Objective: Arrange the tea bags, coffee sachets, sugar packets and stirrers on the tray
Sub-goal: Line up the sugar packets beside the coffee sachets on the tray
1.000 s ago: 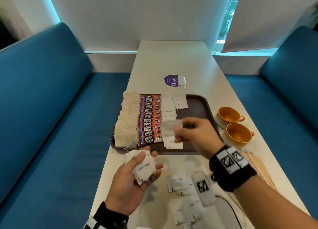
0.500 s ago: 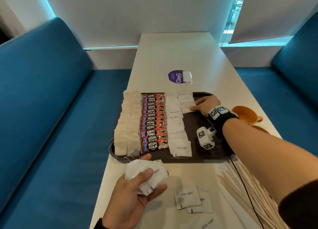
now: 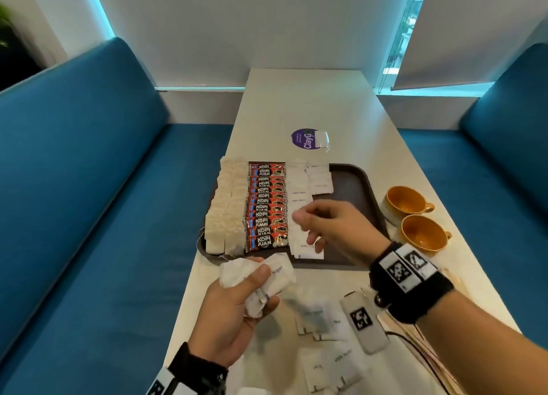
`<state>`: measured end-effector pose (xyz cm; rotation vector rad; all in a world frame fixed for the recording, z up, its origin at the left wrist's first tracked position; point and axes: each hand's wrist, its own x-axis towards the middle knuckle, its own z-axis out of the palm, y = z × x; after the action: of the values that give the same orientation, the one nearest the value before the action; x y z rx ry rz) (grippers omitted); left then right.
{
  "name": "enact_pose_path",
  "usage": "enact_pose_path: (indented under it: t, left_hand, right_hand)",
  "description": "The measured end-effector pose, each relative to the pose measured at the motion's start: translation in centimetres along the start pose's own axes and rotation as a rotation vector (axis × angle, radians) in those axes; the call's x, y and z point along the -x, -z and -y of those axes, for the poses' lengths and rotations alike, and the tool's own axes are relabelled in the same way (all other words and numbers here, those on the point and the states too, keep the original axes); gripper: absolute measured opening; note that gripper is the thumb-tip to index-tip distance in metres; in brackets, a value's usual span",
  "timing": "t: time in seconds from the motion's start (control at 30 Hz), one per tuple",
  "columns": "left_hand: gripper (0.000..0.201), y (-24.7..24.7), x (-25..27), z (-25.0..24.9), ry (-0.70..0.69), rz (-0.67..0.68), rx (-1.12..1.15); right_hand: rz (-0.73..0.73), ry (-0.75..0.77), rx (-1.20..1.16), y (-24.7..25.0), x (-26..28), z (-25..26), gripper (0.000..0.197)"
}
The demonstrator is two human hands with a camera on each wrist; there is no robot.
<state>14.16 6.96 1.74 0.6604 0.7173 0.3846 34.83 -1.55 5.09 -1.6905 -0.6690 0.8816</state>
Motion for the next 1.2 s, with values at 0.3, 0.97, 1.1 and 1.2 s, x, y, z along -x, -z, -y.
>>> enact_pose_path:
  t: [0.3, 0.97, 1.1, 1.2]
  left_hand:
    - [0.047, -0.9, 1.4, 0.5, -0.005, -0.045, 0.034]
    - [0.048, 1.6, -2.6, 1.0, 0.072, 0.037, 0.051]
    - [0.05, 1.5, -2.4, 0.8, 0.039, 0.019, 0.035]
    - [0.048, 1.2, -1.6, 0.5, 0.003, 0.025, 0.038]
  right_hand:
    - [0.01, 0.0, -0.039, -3.5, 6.5, -1.5, 0.016]
    - [-0.492, -0.31, 0.399, 8.7, -17.2, -6.1, 0.026]
    - [-0.546, -0.273, 0.475, 8.5, -16.3, -5.1, 0.03]
    - [-0.54, -0.123, 0.362, 6.8, -12.4, -2.8, 0.019]
